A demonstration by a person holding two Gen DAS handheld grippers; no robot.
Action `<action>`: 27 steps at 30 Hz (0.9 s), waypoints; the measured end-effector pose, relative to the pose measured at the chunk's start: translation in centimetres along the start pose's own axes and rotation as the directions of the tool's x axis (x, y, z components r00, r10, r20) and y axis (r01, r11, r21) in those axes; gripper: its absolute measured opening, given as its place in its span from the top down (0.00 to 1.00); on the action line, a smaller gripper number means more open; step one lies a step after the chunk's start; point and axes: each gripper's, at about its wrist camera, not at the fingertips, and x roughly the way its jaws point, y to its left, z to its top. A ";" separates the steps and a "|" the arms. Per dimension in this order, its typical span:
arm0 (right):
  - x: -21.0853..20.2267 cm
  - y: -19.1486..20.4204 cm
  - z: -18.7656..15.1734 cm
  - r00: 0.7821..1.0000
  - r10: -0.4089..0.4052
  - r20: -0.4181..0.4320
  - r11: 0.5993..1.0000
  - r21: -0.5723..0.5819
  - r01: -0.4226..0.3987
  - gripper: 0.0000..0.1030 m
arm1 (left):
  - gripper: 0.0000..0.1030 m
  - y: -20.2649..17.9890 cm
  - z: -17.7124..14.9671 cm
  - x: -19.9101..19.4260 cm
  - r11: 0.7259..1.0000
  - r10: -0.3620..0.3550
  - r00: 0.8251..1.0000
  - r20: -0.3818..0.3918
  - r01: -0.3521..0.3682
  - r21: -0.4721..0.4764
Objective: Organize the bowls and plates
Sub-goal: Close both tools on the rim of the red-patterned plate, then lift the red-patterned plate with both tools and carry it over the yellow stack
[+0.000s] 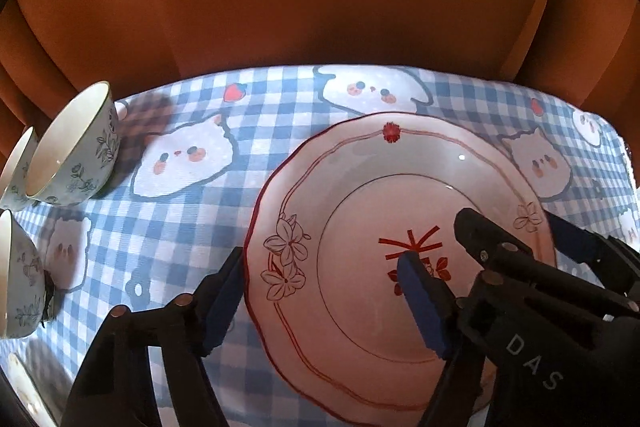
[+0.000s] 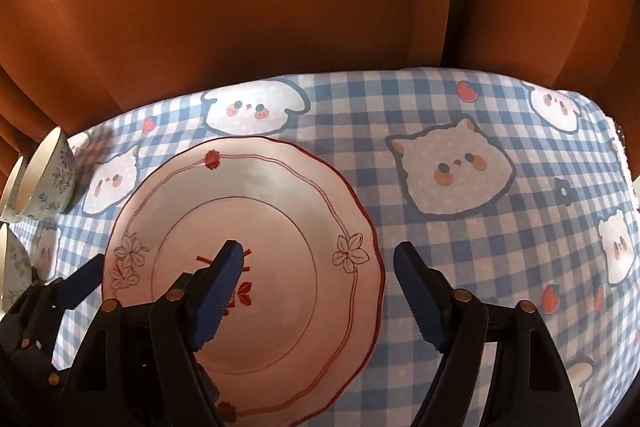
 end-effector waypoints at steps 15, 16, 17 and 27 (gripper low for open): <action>-1.6 0.1 -2.1 0.999 0.011 -0.032 1.000 0.015 -0.011 0.34 | 0.28 0.4 -2.2 -1.8 1.000 -0.008 0.999 -0.050 0.009 0.014; -1.8 0.3 -2.5 0.999 0.011 -0.036 1.000 0.012 -0.011 0.34 | 0.28 0.6 -2.8 -2.1 1.000 -0.007 0.998 -0.056 0.008 0.015; -2.2 0.4 -3.2 0.999 0.012 -0.043 1.000 0.011 -0.012 0.34 | 0.28 0.8 -3.5 -2.4 1.000 -0.011 0.998 -0.063 0.011 0.010; -5.5 1.8 -9.0 0.994 0.045 -0.102 0.999 0.035 -0.041 0.35 | 0.28 2.5 -10.0 -4.9 1.000 -0.015 0.993 -0.119 0.017 0.014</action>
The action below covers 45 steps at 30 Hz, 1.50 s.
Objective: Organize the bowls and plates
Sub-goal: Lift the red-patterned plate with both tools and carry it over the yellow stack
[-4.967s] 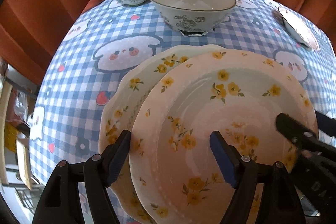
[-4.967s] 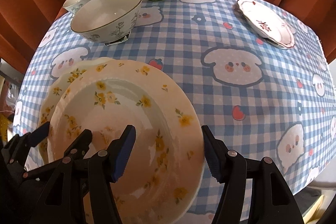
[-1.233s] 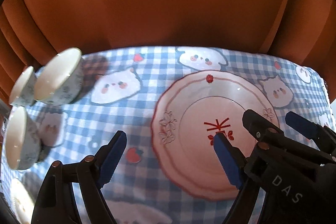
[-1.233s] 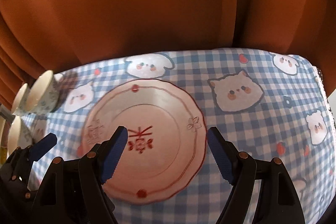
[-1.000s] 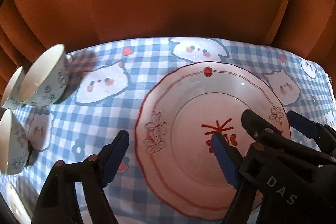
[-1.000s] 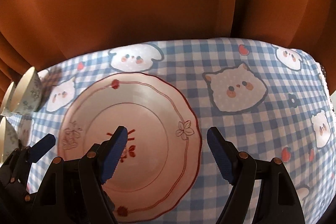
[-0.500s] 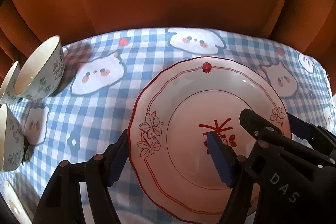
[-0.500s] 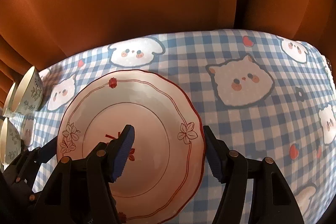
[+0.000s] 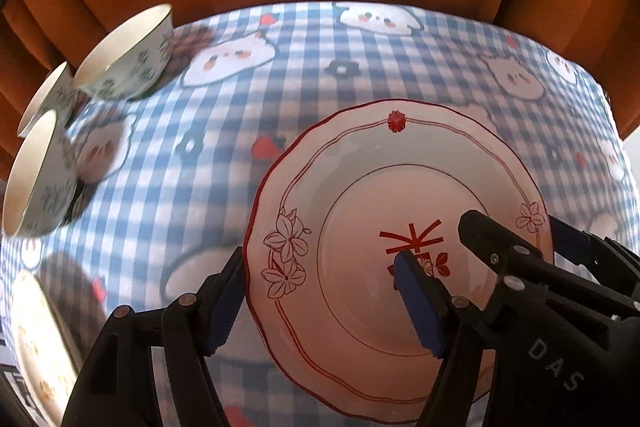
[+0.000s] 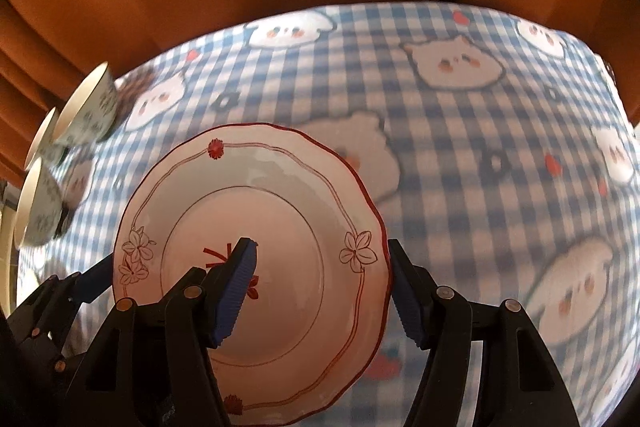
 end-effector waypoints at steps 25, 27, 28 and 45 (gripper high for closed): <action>0.3 0.4 -1.4 0.998 -0.017 -0.056 0.999 -0.041 0.015 0.47 | 0.45 1.1 -1.9 -0.6 0.998 0.030 0.999 -0.033 -0.032 -0.050; 0.2 0.5 -1.4 0.998 -0.027 -0.054 0.999 -0.045 0.025 0.47 | 0.45 1.0 -1.9 -0.7 0.998 0.030 0.999 -0.041 -0.032 -0.050; 0.0 0.5 -1.5 0.998 -0.032 -0.053 0.998 -0.047 0.030 0.47 | 0.45 1.0 -2.0 -0.8 0.998 0.027 0.999 -0.043 -0.029 -0.053; -5.6 3.5 -3.2 0.997 -0.065 0.028 0.997 -0.047 0.066 0.47 | 0.45 3.9 -3.1 -5.9 0.999 -0.023 1.000 0.012 0.023 -0.031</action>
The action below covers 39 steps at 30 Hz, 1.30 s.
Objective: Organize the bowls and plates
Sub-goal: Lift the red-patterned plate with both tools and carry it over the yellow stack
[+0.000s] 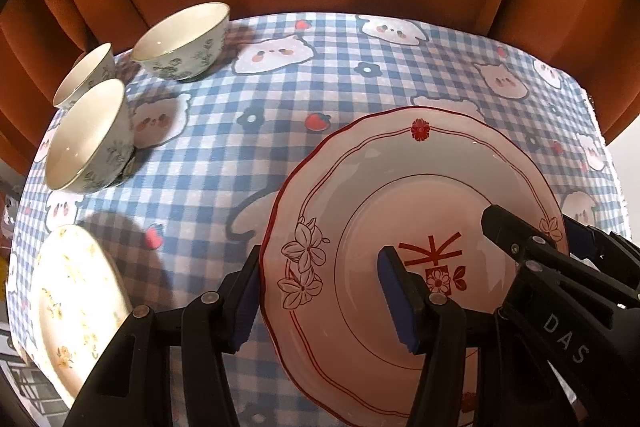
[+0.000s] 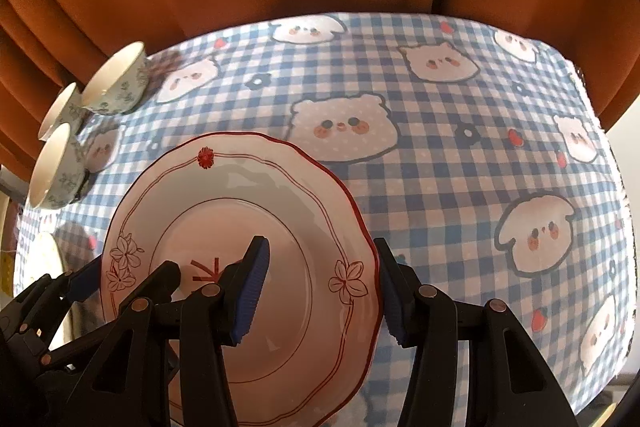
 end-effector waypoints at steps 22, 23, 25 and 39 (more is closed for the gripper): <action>-6.8 12.0 -3.9 0.995 -0.058 0.076 0.998 0.011 0.057 0.46 | 0.45 11.1 -2.9 -7.0 0.997 -0.061 0.996 0.072 0.058 0.043; -7.1 12.8 -4.1 0.995 -0.061 0.079 0.998 0.009 0.060 0.46 | 0.45 11.7 -3.1 -7.2 0.997 -0.064 0.995 0.073 0.060 0.043; -7.3 13.7 -4.3 0.995 -0.062 0.081 0.998 0.009 0.062 0.46 | 0.45 12.7 -3.5 -7.4 0.997 -0.067 0.995 0.075 0.064 0.043; -5.6 21.7 -7.0 0.998 -0.048 0.035 0.999 -0.019 0.049 0.46 | 0.45 20.9 -6.5 -6.3 0.998 -0.060 0.998 0.022 0.060 0.020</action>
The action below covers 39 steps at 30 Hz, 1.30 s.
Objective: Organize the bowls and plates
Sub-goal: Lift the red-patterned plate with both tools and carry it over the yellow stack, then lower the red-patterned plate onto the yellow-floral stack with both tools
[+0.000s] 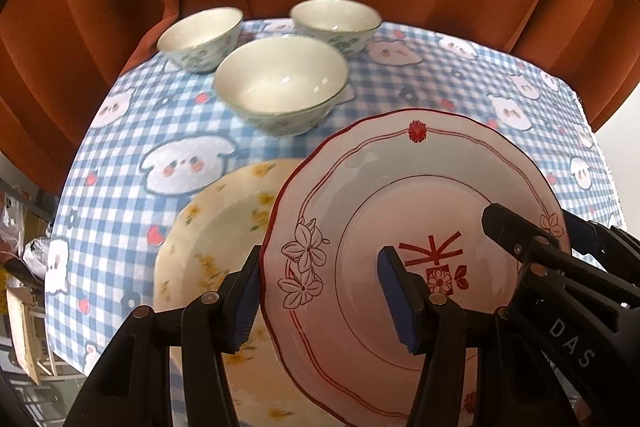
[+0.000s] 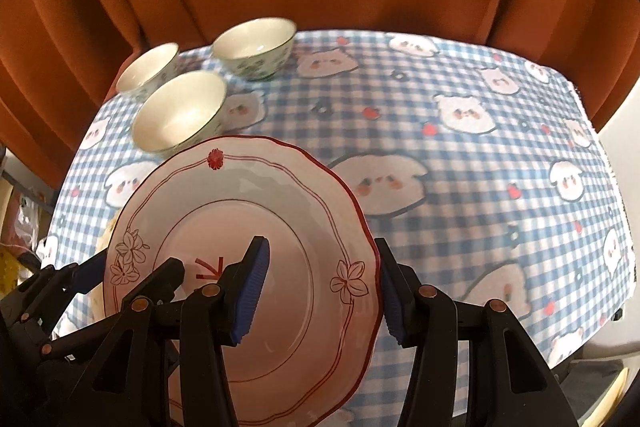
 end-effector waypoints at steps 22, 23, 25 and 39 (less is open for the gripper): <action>4.5 5.3 -1.1 0.993 -0.025 -0.115 0.996 -0.083 0.016 0.46 | 0.45 4.3 -2.1 2.9 0.997 0.003 0.997 -0.080 -0.009 -0.076; 4.5 5.4 -1.0 0.993 -0.028 -0.115 0.996 -0.087 0.018 0.46 | 0.45 4.4 -2.1 3.0 0.997 0.002 0.997 -0.082 -0.008 -0.079; 4.6 5.6 -1.0 0.993 -0.030 -0.117 0.995 -0.093 0.019 0.47 | 0.45 4.6 -2.1 3.0 0.996 0.000 0.996 -0.084 -0.007 -0.087; 2.9 4.9 -1.4 0.995 -0.062 -0.078 0.993 -0.107 0.053 0.71 | 0.46 4.5 -2.0 2.9 0.997 -0.002 0.997 -0.082 -0.004 -0.080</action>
